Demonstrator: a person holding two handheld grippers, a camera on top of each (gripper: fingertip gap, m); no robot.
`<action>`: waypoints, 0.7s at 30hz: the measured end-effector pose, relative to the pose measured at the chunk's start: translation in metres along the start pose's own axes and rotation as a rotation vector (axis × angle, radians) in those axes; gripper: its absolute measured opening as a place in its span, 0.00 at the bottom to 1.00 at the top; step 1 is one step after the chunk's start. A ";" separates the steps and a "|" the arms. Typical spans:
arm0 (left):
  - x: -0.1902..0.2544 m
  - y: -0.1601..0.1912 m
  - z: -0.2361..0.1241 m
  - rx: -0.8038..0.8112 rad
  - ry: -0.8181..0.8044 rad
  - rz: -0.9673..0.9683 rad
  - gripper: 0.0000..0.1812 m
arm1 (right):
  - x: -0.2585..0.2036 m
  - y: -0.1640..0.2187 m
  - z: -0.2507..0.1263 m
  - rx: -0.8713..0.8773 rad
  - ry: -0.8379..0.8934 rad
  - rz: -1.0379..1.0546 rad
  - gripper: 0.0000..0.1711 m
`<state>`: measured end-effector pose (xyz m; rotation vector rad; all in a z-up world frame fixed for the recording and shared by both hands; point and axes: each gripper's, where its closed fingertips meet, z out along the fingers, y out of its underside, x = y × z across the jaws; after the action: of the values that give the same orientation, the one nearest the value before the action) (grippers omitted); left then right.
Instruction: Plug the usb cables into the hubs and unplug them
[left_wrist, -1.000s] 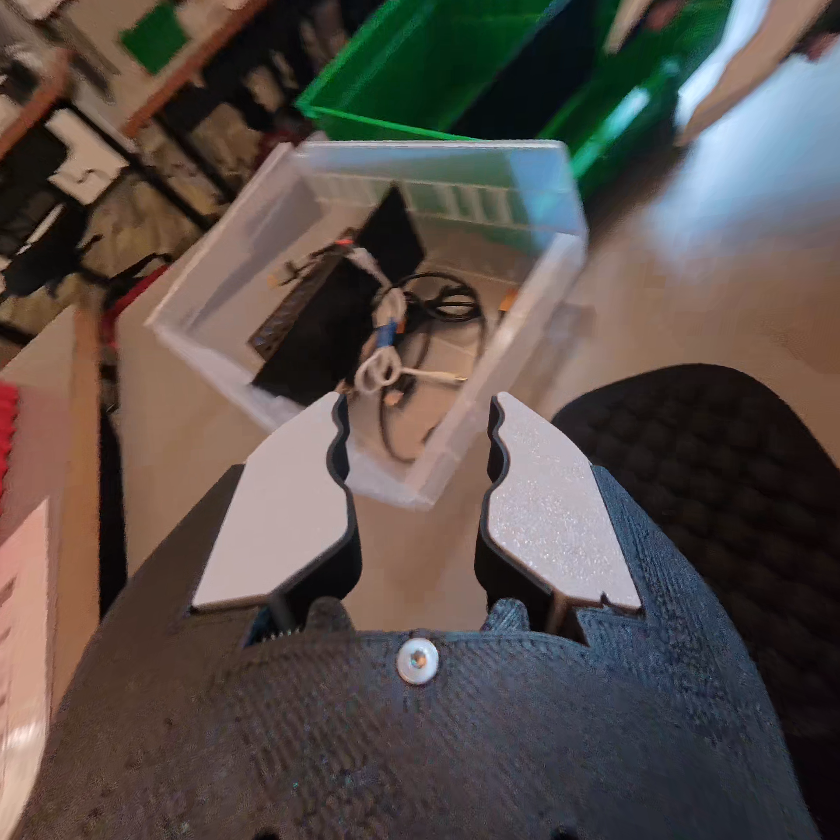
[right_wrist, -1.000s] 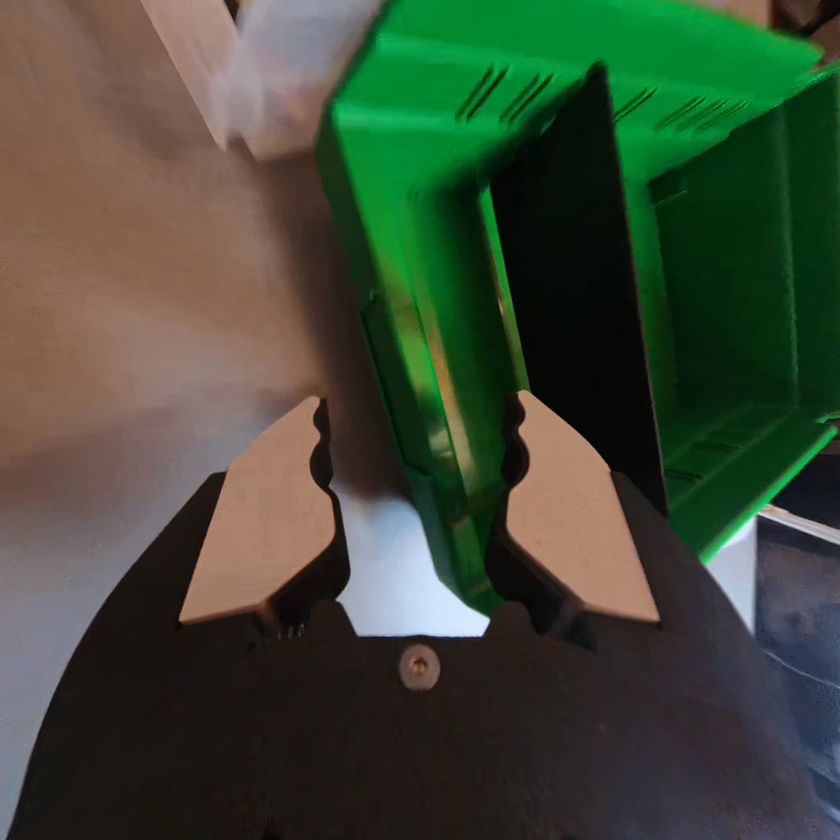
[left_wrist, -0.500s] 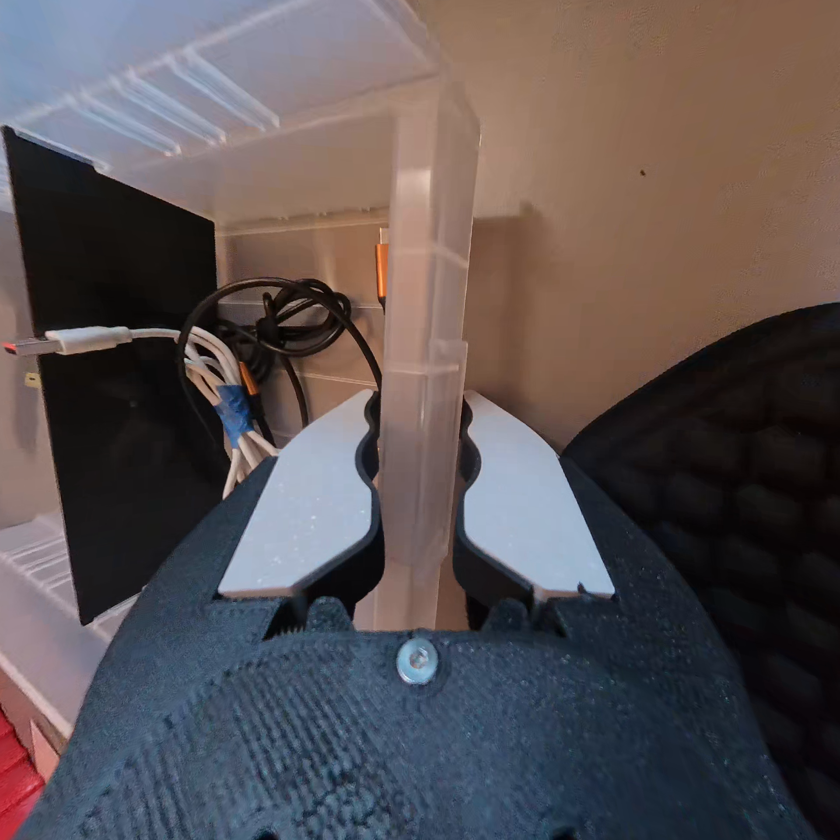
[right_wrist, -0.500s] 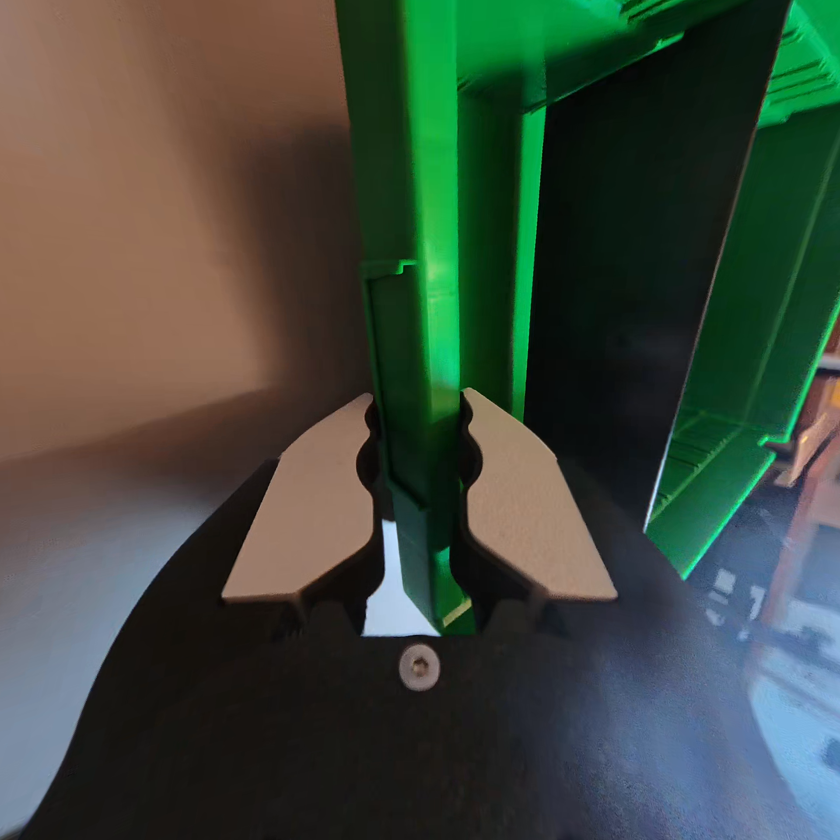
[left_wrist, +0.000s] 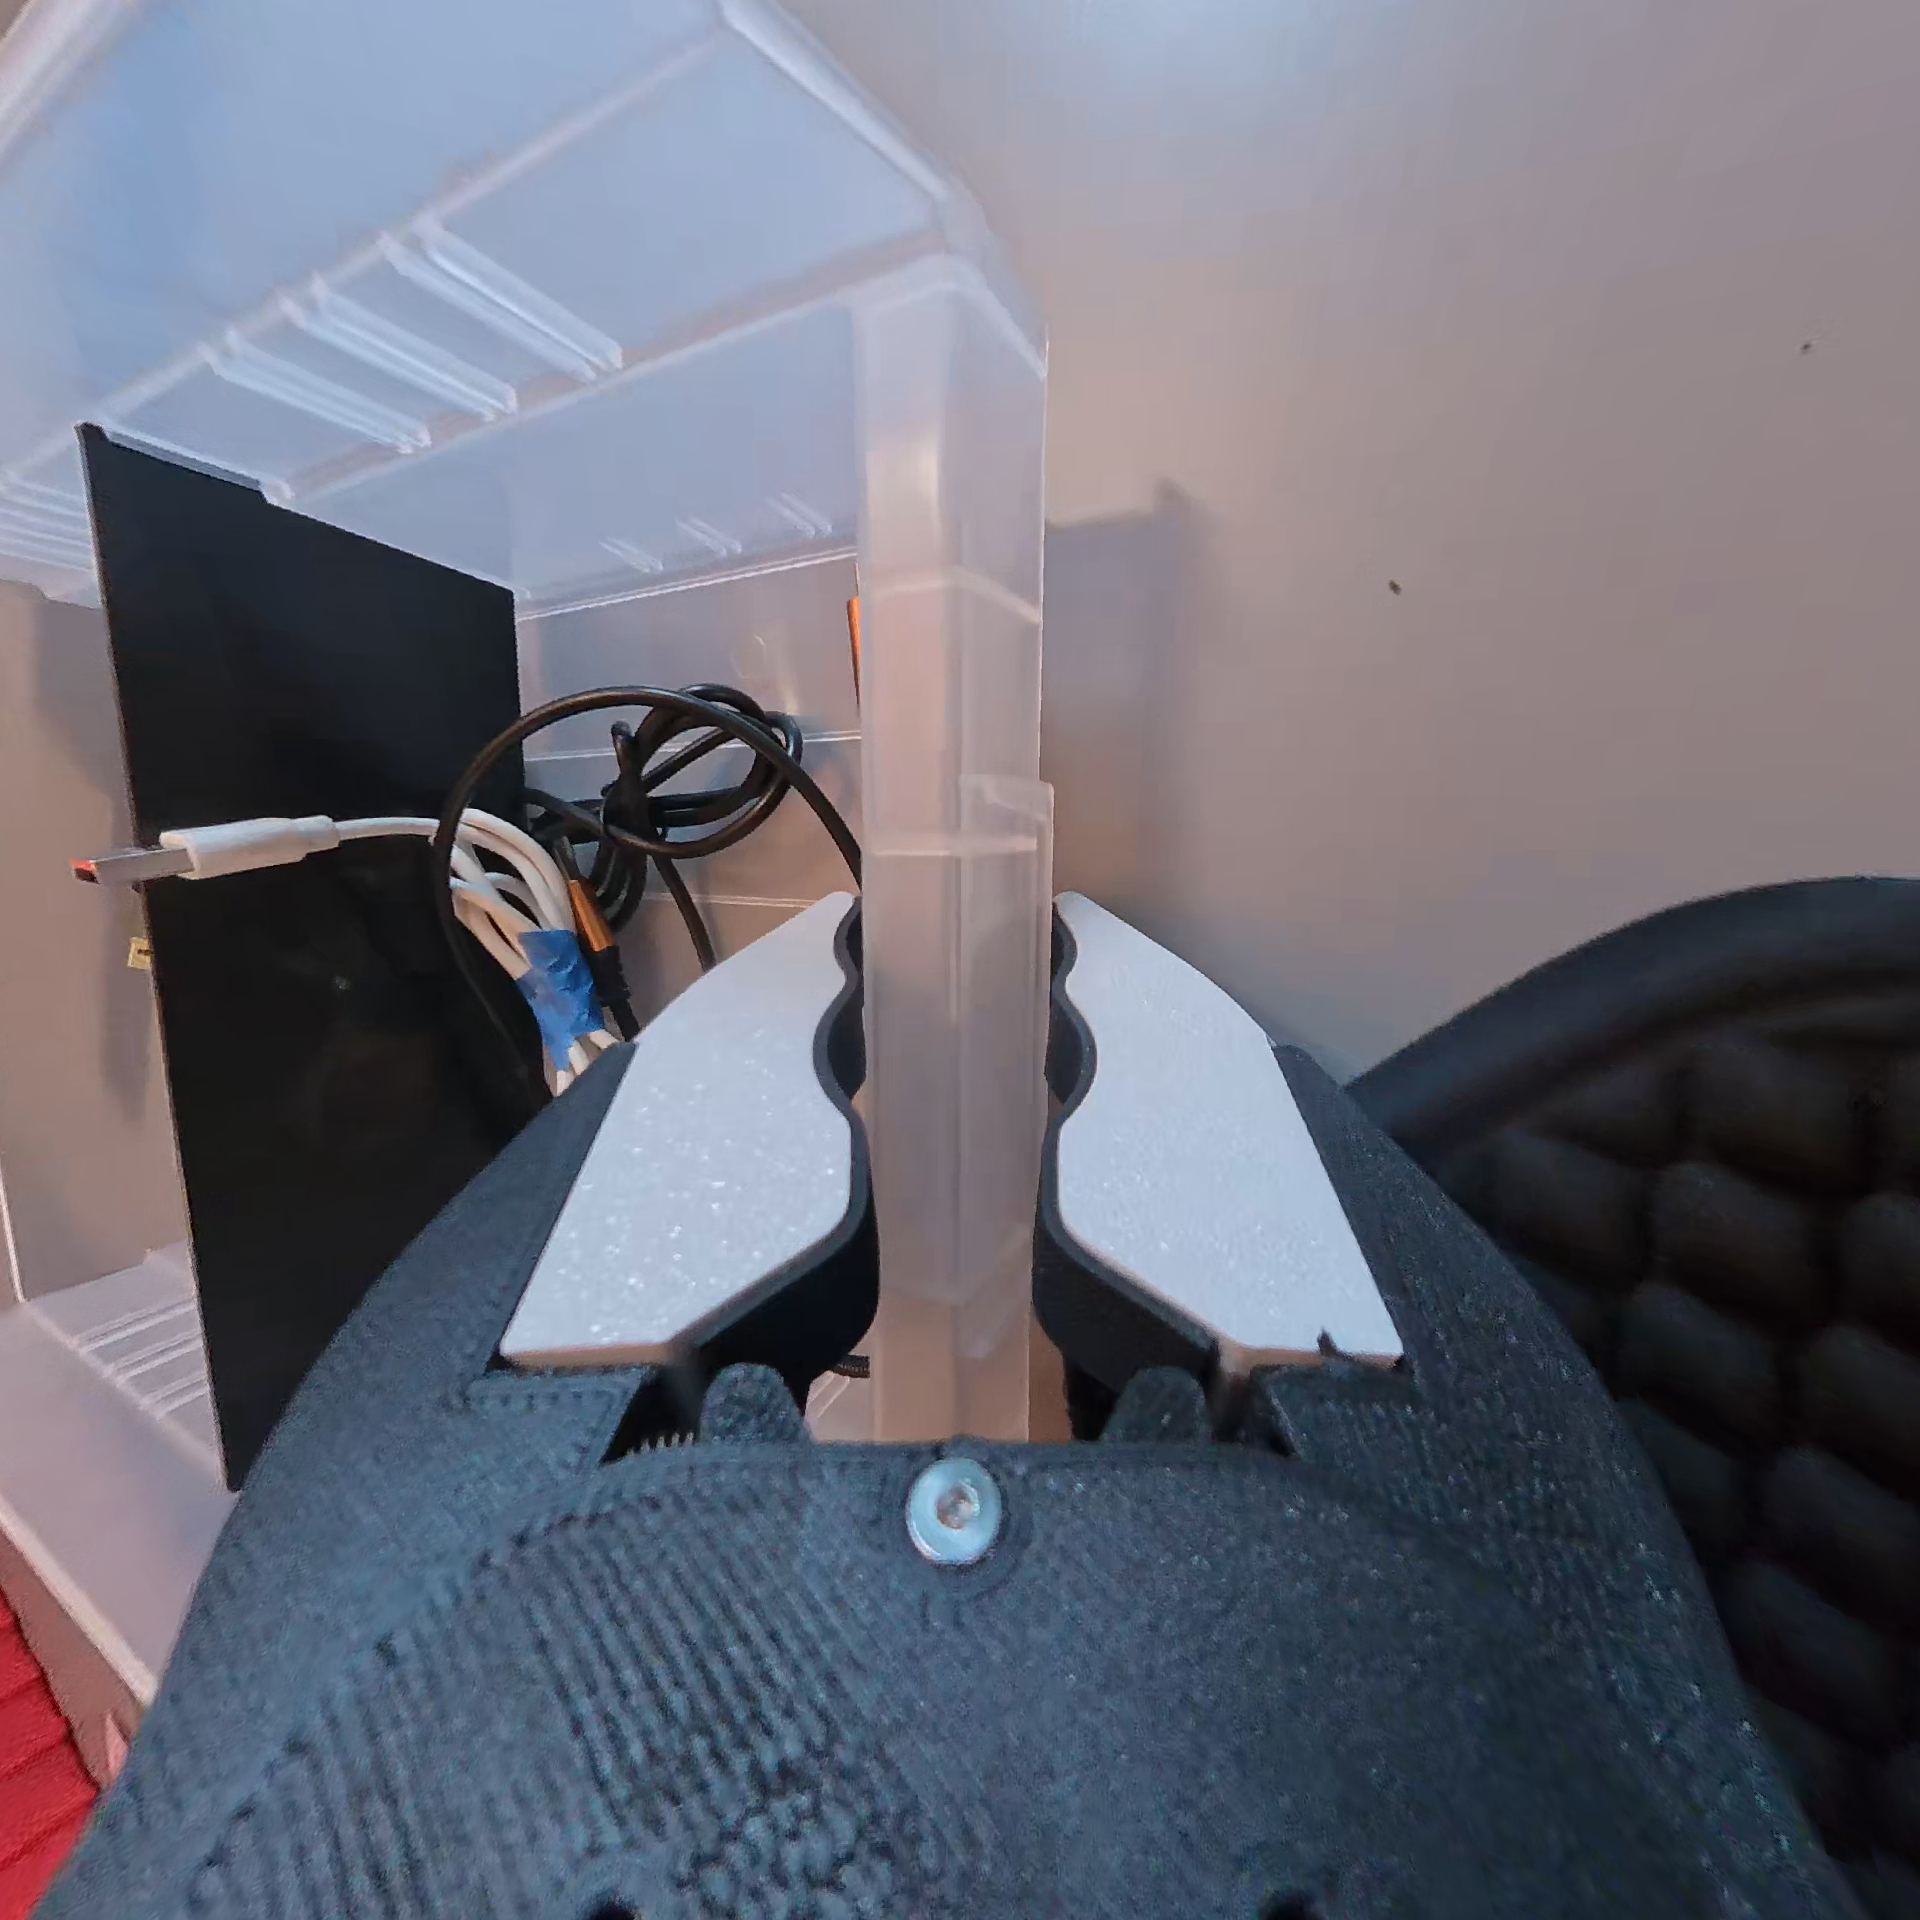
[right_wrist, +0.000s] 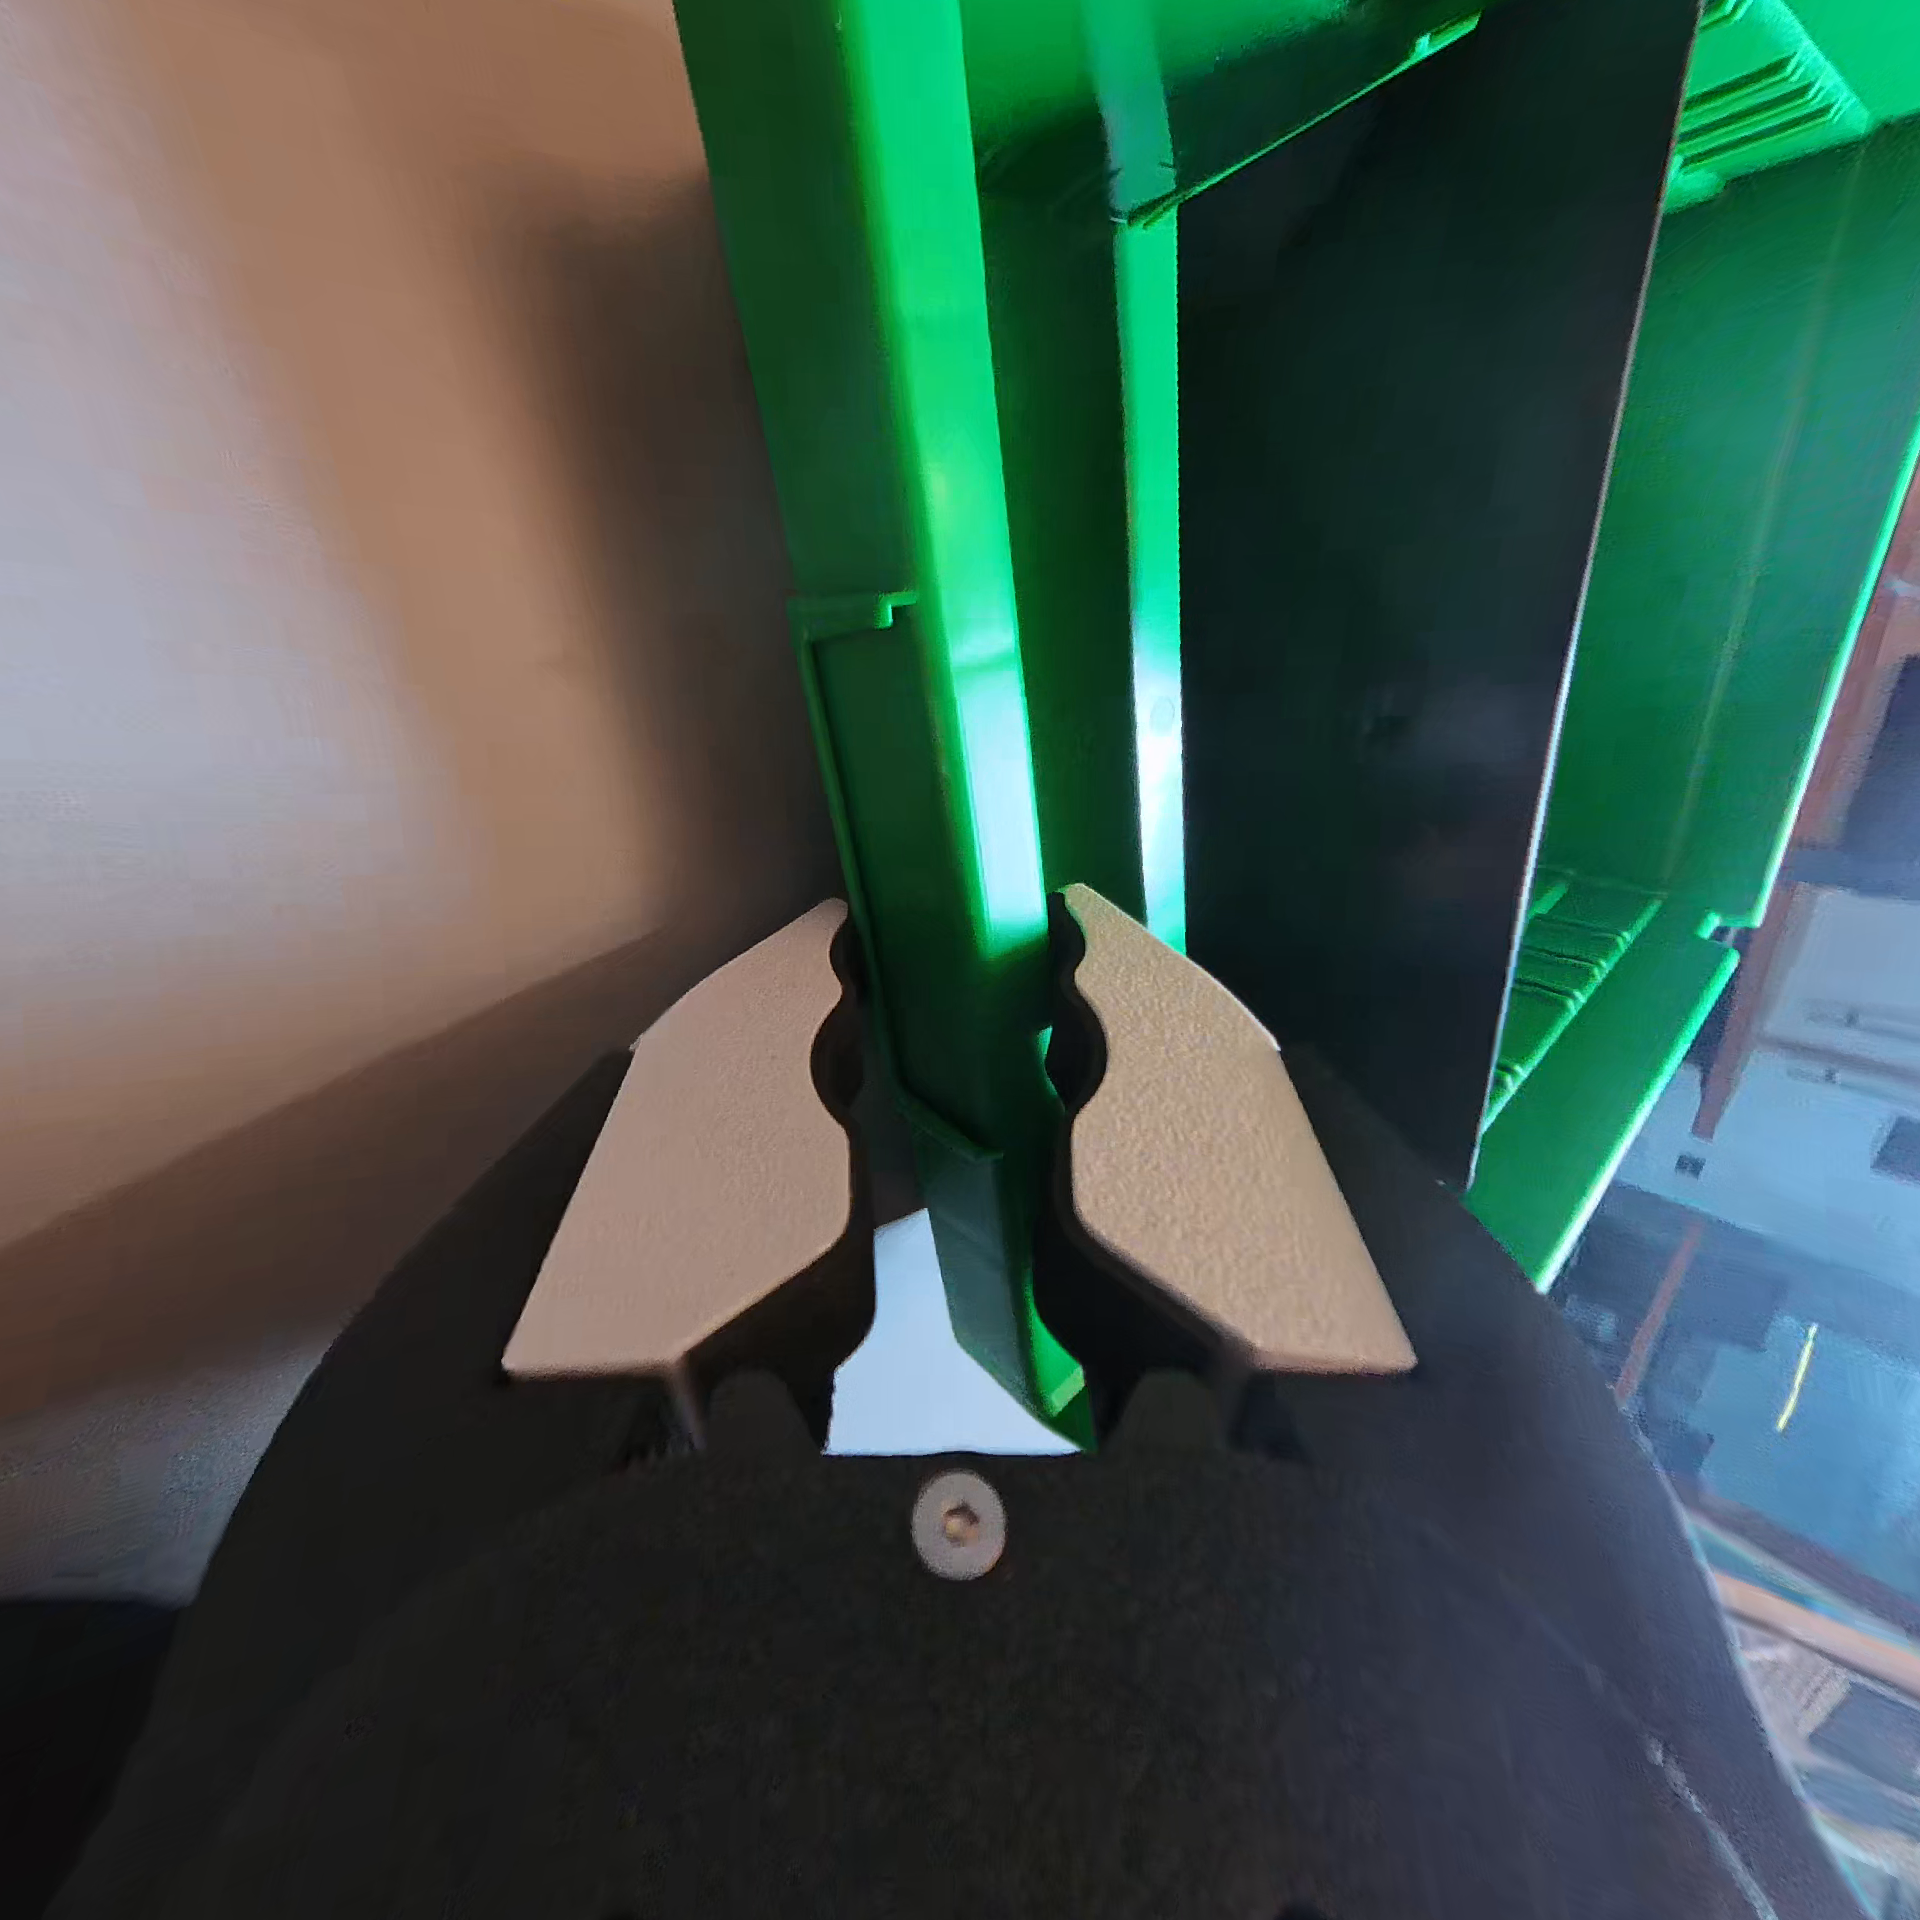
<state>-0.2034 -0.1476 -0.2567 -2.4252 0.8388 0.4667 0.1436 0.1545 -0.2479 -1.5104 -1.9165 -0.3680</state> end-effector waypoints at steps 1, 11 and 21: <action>-0.002 -0.002 0.002 0.002 0.000 0.003 0.17 | 0.008 0.004 0.006 -0.015 0.002 0.021 0.19; -0.024 -0.026 0.025 0.036 -0.004 0.058 0.18 | 0.033 0.016 0.022 -0.022 0.047 0.112 0.21; -0.060 -0.024 0.037 0.081 -0.207 0.054 0.20 | 0.034 -0.063 -0.051 0.491 -0.001 0.390 0.21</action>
<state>-0.2382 -0.0818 -0.2496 -2.2393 0.8175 0.6781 0.0970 0.1313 -0.1771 -1.4887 -1.5136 0.2614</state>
